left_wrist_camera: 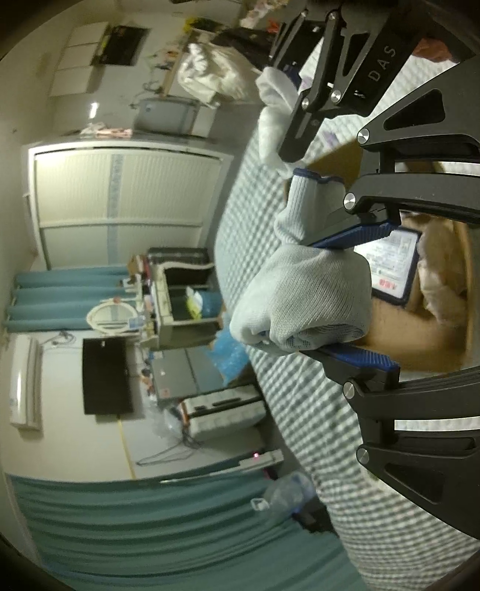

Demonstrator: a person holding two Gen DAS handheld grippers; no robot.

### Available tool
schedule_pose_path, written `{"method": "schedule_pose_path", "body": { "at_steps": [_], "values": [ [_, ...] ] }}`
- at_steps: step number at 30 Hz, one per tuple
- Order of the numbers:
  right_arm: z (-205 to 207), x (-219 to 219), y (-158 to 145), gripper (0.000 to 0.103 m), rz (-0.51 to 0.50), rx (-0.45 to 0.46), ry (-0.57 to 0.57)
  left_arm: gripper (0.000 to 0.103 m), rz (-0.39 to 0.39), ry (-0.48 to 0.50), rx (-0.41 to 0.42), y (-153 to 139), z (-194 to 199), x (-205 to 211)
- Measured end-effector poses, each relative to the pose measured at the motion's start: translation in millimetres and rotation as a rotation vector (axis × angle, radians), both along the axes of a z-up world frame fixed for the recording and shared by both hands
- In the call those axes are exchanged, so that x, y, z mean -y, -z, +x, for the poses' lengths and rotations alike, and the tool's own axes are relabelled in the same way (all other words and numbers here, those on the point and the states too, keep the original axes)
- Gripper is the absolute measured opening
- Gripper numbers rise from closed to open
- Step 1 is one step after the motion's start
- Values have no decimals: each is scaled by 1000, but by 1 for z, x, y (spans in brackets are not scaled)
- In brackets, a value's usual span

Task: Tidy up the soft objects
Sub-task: 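Carry the sock and glove into the box and open both tools, then move both tools back toward the last items beside the box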

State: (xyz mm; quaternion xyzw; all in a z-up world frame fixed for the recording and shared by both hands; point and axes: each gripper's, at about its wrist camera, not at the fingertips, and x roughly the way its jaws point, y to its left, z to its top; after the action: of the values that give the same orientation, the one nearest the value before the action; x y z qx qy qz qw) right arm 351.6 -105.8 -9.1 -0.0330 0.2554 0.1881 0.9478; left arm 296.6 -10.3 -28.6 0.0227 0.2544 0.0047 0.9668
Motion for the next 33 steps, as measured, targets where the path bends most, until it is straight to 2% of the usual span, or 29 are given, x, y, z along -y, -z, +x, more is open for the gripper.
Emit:
{"method": "schedule_pose_path", "body": {
  "at_steps": [3,7,11,13,14,15,16,19,23,27,30,33],
  "values": [
    [19,2,25,40,-8,-36,11,46,48,16,-20,17,7,8],
    [29,12,51,40,25,-84,14,48,66,28,-29,29,9,15],
    [32,18,55,41,41,-91,1,58,78,27,-57,31,10,19],
    [29,21,51,48,61,-81,17,66,94,11,-55,25,12,21],
    [28,24,47,58,70,-73,24,77,104,5,-44,21,9,22],
    [26,26,44,66,76,-69,28,83,107,3,-29,17,5,22],
    [23,28,40,67,84,-63,27,89,106,-1,-16,12,1,22],
    [11,30,24,68,79,-44,38,89,107,-8,11,-7,-16,19],
    [-19,32,-11,68,53,-8,40,90,111,-23,64,-49,-55,18],
    [-64,37,-64,74,39,64,48,90,90,-38,102,-87,-94,13],
    [-102,44,-107,77,40,107,49,93,104,-59,144,-117,-131,9],
    [-136,51,-138,83,44,138,41,93,105,-78,176,-139,-165,3]
  ]
}}
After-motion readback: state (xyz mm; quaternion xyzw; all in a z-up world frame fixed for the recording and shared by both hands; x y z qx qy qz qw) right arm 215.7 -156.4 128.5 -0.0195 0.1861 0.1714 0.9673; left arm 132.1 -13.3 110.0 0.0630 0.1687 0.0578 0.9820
